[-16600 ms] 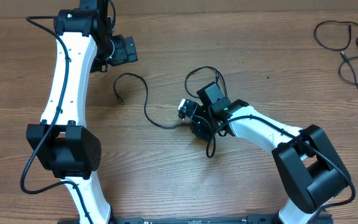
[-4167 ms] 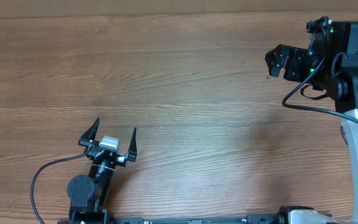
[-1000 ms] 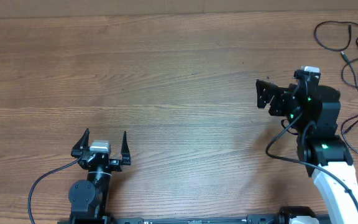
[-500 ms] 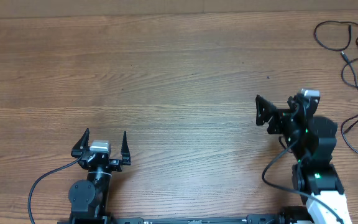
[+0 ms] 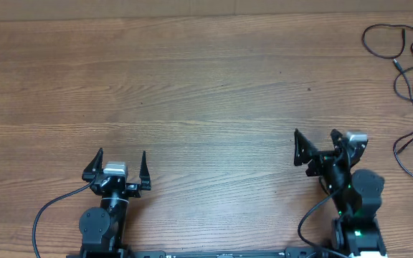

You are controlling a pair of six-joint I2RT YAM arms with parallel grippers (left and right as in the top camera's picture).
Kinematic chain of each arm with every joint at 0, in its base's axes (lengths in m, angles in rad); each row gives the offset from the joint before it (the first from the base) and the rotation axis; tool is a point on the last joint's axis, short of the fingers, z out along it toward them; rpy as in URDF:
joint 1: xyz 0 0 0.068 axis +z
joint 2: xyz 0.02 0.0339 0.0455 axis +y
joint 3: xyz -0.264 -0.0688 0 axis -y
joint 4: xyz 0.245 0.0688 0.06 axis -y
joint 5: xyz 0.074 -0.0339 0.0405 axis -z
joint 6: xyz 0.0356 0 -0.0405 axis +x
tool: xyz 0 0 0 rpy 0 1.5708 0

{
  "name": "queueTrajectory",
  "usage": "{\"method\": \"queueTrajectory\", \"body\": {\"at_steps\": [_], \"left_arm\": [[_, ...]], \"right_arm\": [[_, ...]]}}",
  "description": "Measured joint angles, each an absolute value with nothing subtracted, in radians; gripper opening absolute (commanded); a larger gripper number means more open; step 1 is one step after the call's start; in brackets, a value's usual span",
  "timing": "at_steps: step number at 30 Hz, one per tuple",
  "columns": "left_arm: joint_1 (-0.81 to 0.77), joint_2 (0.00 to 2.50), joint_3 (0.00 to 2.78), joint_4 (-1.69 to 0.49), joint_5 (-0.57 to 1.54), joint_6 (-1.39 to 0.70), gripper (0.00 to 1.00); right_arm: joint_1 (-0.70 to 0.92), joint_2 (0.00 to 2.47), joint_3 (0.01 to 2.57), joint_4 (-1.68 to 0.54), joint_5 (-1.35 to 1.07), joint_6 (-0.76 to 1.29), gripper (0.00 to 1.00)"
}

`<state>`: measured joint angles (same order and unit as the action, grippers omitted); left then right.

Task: Untangle cables

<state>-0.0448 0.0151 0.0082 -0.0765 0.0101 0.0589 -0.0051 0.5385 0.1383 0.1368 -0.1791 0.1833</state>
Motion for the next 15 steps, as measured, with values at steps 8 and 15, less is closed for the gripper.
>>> {"method": "queueTrajectory", "body": {"at_steps": [8,15], "left_arm": [[-0.045,0.015,0.008,-0.076,0.010,0.059,1.00],[-0.045,0.015,0.008,-0.076,0.010,0.059,1.00]], "right_arm": [[-0.005,0.373,0.019,0.191,-0.179,0.183,1.00],[-0.005,0.258,0.019,0.103,-0.179,0.183,1.00]]}}
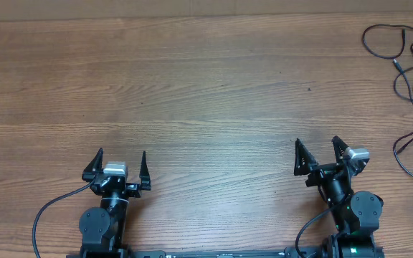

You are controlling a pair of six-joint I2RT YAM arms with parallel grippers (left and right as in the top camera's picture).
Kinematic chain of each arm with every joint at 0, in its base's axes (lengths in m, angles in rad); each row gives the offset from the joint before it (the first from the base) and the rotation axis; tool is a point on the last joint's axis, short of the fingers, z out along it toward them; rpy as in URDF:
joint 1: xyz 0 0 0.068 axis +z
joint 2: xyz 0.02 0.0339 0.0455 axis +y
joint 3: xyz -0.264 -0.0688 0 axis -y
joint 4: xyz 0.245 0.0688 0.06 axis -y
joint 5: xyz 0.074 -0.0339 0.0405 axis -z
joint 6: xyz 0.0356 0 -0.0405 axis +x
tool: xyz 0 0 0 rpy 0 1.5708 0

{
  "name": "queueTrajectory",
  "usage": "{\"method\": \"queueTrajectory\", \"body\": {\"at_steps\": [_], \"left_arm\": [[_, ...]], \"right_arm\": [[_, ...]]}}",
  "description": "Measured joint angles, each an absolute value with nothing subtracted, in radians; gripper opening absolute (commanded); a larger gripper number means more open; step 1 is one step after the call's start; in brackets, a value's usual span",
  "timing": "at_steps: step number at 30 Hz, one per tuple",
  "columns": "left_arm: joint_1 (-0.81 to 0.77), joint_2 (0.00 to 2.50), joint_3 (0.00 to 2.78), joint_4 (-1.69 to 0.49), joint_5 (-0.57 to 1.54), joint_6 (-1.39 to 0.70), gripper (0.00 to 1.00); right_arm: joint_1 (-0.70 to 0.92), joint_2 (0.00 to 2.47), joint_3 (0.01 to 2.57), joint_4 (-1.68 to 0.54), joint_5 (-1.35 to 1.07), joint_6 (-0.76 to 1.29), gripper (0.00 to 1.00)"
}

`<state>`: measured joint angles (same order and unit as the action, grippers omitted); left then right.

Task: Untangle cables

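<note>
Black cables [407, 64] lie in loose loops at the far right edge of the wooden table, running partly out of view; a reddish-brown strand trails below them. My right gripper [319, 153] stands open near the front right, well left of and nearer than the cables, with nothing between its fingers. At the front left my left gripper [118, 163] is open too and holds nothing, far from the cables.
The wooden table [192, 86] stretches across the whole view. Each arm's own black lead curls beside its base at the front edge, left [45, 215] and right [307, 226].
My right gripper has drawn back toward the front edge and turned to face straight ahead; it was rotated and a little farther forward. The left arm and the cables have not moved.
</note>
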<state>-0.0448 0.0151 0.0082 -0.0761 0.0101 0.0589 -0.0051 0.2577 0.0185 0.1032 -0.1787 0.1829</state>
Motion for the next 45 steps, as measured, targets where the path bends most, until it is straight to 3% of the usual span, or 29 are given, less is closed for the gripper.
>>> {"method": "queueTrajectory", "body": {"at_steps": [10,21,32,45], "left_arm": [[-0.045,0.015,0.008,-0.076,0.010,0.059,0.99],[-0.045,0.015,0.008,-0.076,0.010,0.059,0.99],[-0.045,0.015,0.008,-0.076,0.010,0.059,1.00],[-0.045,0.015,0.008,-0.076,0.010,0.059,1.00]], "right_arm": [[-0.005,0.013,0.019,-0.059,-0.175,0.183,1.00],[-0.005,0.010,0.019,-0.073,-0.154,0.161,1.00],[-0.005,0.010,0.019,-0.075,-0.153,-0.074,1.00],[-0.005,0.010,0.019,-0.075,-0.153,-0.127,1.00]]}}
